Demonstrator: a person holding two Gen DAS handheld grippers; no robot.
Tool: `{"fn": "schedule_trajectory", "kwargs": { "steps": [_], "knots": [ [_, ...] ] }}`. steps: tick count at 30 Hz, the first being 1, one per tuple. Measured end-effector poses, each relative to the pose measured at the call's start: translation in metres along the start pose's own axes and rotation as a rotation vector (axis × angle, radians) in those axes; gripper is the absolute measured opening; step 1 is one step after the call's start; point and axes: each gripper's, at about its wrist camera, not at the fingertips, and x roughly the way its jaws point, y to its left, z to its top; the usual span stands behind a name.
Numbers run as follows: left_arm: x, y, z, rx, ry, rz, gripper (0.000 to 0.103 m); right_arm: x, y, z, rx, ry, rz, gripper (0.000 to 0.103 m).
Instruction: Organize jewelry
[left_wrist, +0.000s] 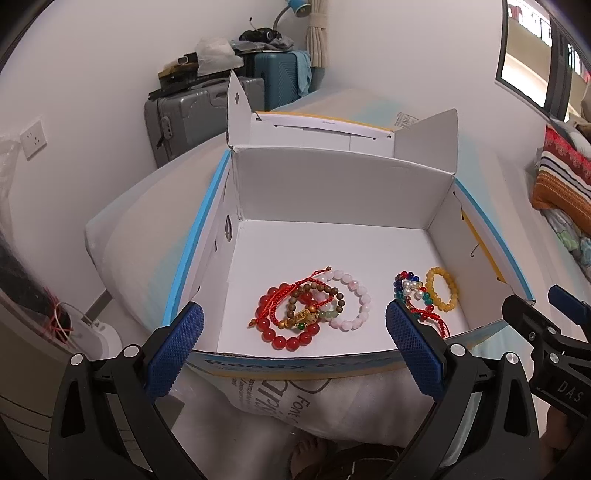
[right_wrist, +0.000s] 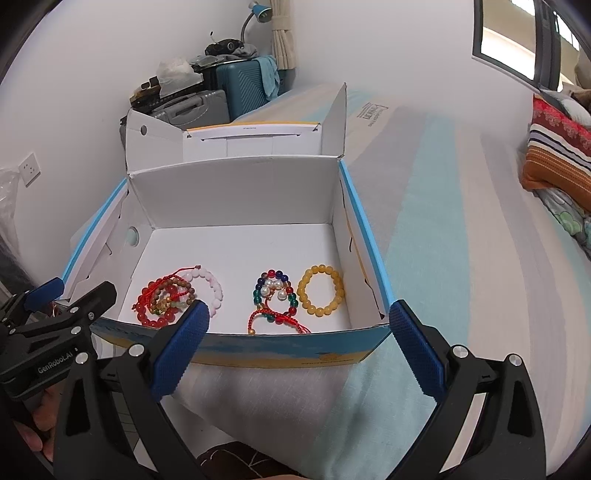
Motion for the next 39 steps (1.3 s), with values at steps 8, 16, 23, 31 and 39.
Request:
{"fn": "schedule_trajectory", "kwargs": {
  "steps": [8,16,23,31,39],
  "knots": [
    [-0.001,-0.004,-0.001,0.01,-0.002,0.007,0.097,-0.001,-0.001,0.0,-0.003,0.002,-0.006,0.094],
    [-0.001,-0.008,0.0,0.047,0.0,0.026,0.097,-0.001,-0.002,0.0,-0.005,-0.001,-0.016,0.094],
    [-0.002,-0.008,0.0,0.041,0.001,0.015,0.097,0.001,-0.003,0.0,-0.008,0.004,-0.019,0.094],
    [-0.003,-0.007,-0.001,0.024,-0.03,0.043,0.097,0.002,-0.002,0.0,-0.009,0.005,-0.02,0.094],
    [-0.002,-0.01,-0.001,0.033,-0.005,0.016,0.097,0.002,-0.003,-0.001,-0.007,0.007,-0.023,0.094]
  ]
}}
